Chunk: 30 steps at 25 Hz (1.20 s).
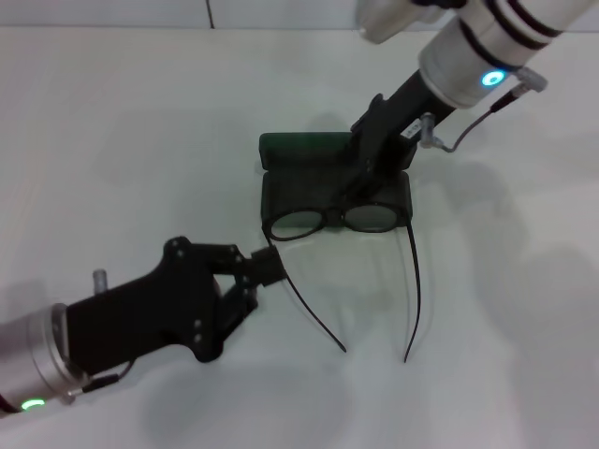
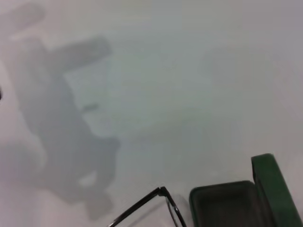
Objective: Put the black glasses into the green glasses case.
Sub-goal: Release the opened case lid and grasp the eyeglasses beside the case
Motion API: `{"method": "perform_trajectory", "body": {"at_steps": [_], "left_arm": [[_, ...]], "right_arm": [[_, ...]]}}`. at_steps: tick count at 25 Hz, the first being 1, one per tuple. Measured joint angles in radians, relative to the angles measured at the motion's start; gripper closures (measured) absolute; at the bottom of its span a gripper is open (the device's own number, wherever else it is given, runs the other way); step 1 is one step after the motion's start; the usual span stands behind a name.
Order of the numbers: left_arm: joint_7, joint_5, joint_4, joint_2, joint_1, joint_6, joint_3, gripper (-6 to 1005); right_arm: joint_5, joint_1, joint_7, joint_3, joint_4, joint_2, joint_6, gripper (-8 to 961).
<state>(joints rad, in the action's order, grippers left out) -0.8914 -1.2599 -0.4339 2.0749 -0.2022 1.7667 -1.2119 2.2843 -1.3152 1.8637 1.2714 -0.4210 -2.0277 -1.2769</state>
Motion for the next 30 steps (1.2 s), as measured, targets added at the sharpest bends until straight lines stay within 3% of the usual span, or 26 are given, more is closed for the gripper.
{"method": "perform_trajectory", "body": {"at_steps": [7, 11, 16, 30], "left_arm": [[0.04, -0.013, 0.088, 0.022, -0.052, -0.001, -0.003, 955], [0.063, -0.013, 0.164, 0.02, -0.093, -0.004, -0.003, 956], [0.07, -0.012, 0.176, 0.02, -0.096, -0.005, -0.003, 956], [0.071, -0.017, 0.191, 0.023, -0.089, 0.001, -0.003, 956]], "right_arm": [[-0.013, -0.015, 0.047, 0.05, 0.02, 0.0, 0.012, 322], [-0.054, -0.01, 0.052, 0.107, 0.032, 0.0, 0.012, 322], [-0.165, 0.013, 0.042, 0.23, 0.031, 0.0, 0.032, 322], [-0.257, 0.033, 0.024, 0.341, 0.032, 0.0, 0.096, 356]]}}
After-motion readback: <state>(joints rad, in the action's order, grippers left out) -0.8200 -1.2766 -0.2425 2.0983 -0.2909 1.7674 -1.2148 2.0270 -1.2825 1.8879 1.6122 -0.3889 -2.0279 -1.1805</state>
